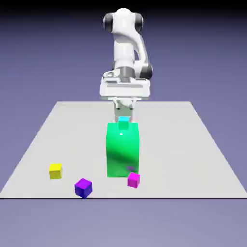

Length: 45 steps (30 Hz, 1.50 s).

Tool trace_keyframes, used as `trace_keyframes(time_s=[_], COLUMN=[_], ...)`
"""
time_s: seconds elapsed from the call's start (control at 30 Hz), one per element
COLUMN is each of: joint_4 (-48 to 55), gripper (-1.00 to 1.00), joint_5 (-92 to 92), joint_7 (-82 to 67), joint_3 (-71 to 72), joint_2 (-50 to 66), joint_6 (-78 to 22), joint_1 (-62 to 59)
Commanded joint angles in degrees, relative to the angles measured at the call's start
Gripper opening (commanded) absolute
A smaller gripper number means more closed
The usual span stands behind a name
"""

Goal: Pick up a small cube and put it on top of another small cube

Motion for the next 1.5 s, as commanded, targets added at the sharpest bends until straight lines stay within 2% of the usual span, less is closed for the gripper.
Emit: trace_keyframes(time_s=[0.0, 1.17, 1.23, 1.4, 1.43, 1.47], joint_4=[0.96, 34.53, 35.02, 37.52, 37.52, 37.52], gripper=[0.00, 0.00, 0.00, 0.00, -1.00, -1.00], joint_5=[0.83, 29.96, 30.39, 38.02, 38.02, 38.02], joint_7=[-2.50, -89.71, -90.98, -95.93, -95.93, -95.93], joint_3=[-1.20, -43.25, -43.86, -35.20, -35.20, -35.20], joint_2=[1.72, 62.00, 62.88, 71.19, 71.19, 71.19], joint_6=[-0.82, -29.60, -30.02, -24.00, -24.00, -24.00], joint_1=[0.75, 27.06, 27.45, 20.38, 20.38, 20.38])
